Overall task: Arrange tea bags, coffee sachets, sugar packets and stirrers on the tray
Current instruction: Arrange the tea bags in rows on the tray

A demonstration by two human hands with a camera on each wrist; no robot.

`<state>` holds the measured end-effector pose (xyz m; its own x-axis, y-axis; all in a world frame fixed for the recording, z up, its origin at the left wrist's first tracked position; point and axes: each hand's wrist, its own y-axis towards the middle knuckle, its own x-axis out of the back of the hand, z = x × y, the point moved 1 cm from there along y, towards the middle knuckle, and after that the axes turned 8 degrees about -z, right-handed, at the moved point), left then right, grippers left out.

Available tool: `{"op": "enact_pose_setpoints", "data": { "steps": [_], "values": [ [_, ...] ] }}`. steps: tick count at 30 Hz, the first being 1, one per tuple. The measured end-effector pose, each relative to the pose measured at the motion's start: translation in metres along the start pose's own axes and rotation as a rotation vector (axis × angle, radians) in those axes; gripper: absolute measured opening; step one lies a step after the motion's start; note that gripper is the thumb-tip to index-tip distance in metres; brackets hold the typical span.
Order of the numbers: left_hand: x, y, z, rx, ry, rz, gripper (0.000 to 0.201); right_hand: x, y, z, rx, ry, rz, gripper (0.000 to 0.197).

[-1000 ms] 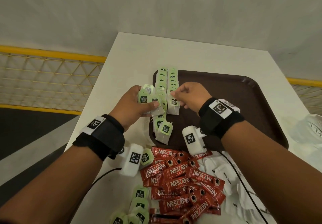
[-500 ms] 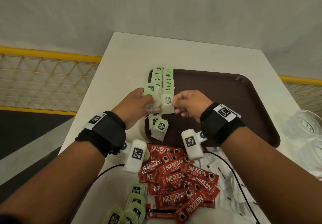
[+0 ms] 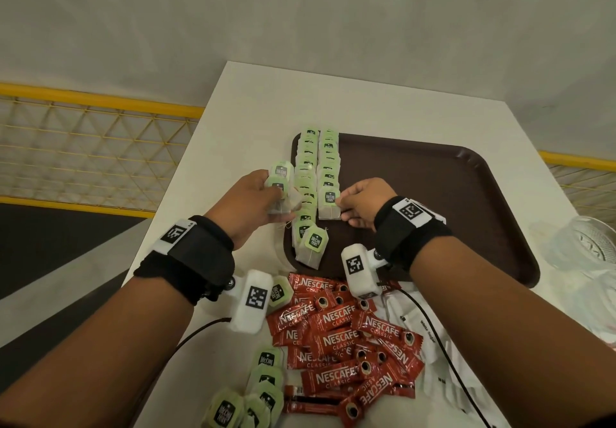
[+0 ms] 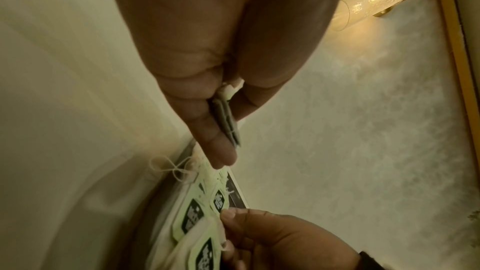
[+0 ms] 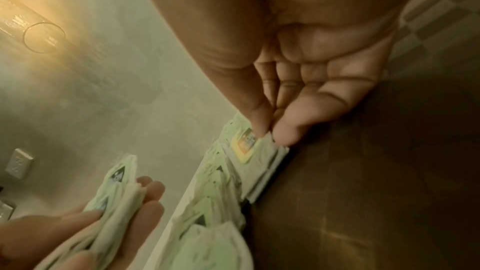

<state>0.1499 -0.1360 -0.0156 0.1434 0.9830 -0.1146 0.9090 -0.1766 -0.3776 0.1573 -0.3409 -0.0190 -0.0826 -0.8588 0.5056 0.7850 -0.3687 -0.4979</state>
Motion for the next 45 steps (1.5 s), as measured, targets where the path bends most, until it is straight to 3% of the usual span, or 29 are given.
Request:
{"op": "enact_pose_setpoints", "data": {
  "steps": [9,13,17,19,26,31,34,39,45],
  "values": [
    [0.004,-0.001,0.003,-0.067,0.094,-0.001,0.027,0.000,-0.003,0.002,0.075,-0.055,-0.055,0.012],
    [-0.002,-0.002,0.004,-0.098,0.107,-0.008,0.027,0.008,-0.009,-0.001,0.261,-0.089,-0.129,0.012],
    [-0.015,-0.002,0.002,-0.166,0.117,-0.014,0.025,0.005,-0.029,0.005,0.389,-0.003,0.076,0.020],
    [-0.021,-0.002,0.000,-0.188,0.108,-0.003,0.022,0.001,-0.034,0.007,0.408,0.022,0.122,0.014],
    [-0.025,0.004,0.000,-0.101,0.040,-0.027,0.017,0.012,-0.024,-0.002,0.262,0.193,0.094,0.007],
    [-0.012,0.007,0.002,-0.092,0.046,-0.099,0.009,0.019,-0.013,-0.014,0.178,-0.033,0.100,0.008],
    [-0.008,0.008,0.004,-0.069,0.049,-0.111,0.014,0.014,-0.011,-0.013,0.167,-0.146,0.082,0.008],
    [-0.010,-0.001,0.002,-0.014,-0.020,-0.061,0.013,0.004,-0.011,-0.001,0.142,-0.189,0.048,0.011],
    [-0.001,-0.001,0.006,-0.038,0.106,-0.019,0.021,0.005,-0.012,0.002,0.153,-0.242,0.014,0.014]
  ]
}}
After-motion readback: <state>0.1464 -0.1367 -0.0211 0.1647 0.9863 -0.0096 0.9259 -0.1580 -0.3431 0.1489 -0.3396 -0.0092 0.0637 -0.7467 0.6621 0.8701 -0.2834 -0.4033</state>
